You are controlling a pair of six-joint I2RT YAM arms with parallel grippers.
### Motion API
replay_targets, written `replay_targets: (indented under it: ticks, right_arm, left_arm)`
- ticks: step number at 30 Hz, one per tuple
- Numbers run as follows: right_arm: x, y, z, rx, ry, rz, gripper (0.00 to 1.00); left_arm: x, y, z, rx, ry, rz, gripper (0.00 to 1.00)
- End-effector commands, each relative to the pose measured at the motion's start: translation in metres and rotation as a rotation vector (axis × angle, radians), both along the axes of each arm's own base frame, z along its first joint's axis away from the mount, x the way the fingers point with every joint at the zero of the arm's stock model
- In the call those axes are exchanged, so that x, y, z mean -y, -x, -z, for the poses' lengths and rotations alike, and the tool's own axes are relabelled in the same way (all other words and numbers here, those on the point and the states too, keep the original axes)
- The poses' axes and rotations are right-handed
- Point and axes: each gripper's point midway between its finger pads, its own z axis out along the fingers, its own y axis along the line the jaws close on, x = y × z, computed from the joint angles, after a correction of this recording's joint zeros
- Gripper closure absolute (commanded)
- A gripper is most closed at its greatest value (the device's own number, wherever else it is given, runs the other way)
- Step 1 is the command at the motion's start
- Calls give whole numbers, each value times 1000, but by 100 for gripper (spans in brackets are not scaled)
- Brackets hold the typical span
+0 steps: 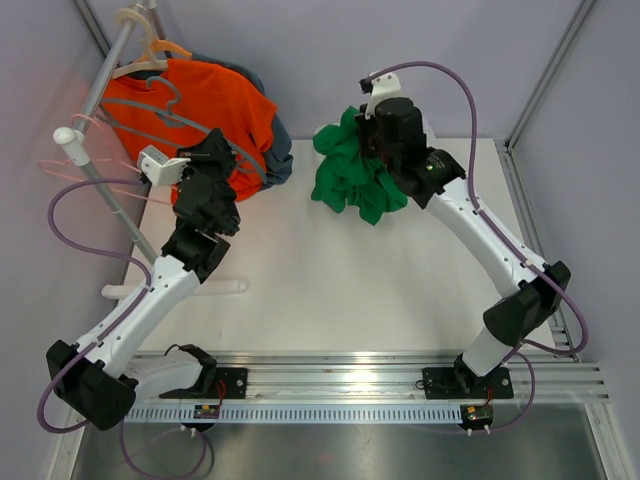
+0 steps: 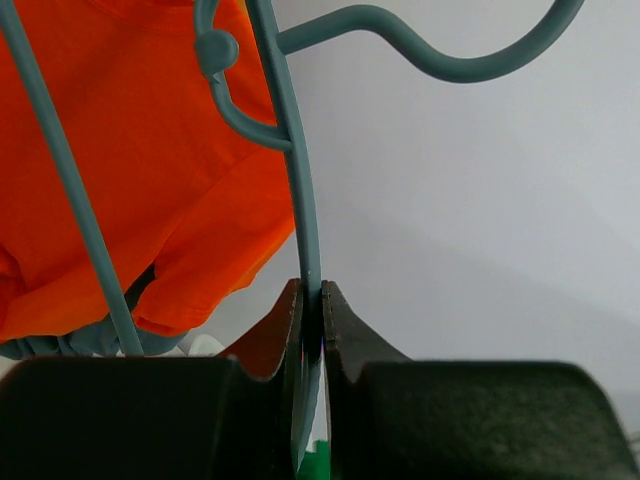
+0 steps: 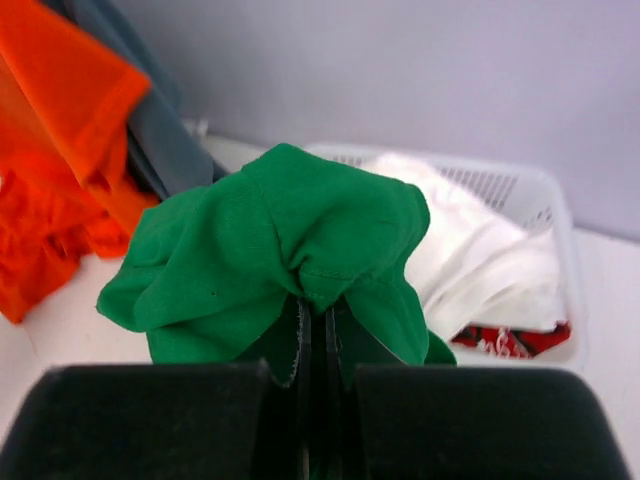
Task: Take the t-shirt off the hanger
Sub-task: Place the tshirt into the basket
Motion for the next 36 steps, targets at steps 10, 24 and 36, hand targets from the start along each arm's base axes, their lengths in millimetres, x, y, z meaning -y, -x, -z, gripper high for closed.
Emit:
replay_targets:
  ticks: [10, 24, 36]
  right_arm:
    - [56, -43, -217, 596, -155, 224, 100]
    - [92, -179, -46, 355, -80, 392, 100]
    - [121, -218, 195, -88, -74, 456, 100]
  left_arm:
    - [-34, 3, -40, 46, 56, -167, 100]
    - [-67, -15, -38, 27, 66, -241, 100]
    - [-80, -17, -47, 42, 64, -262, 100]
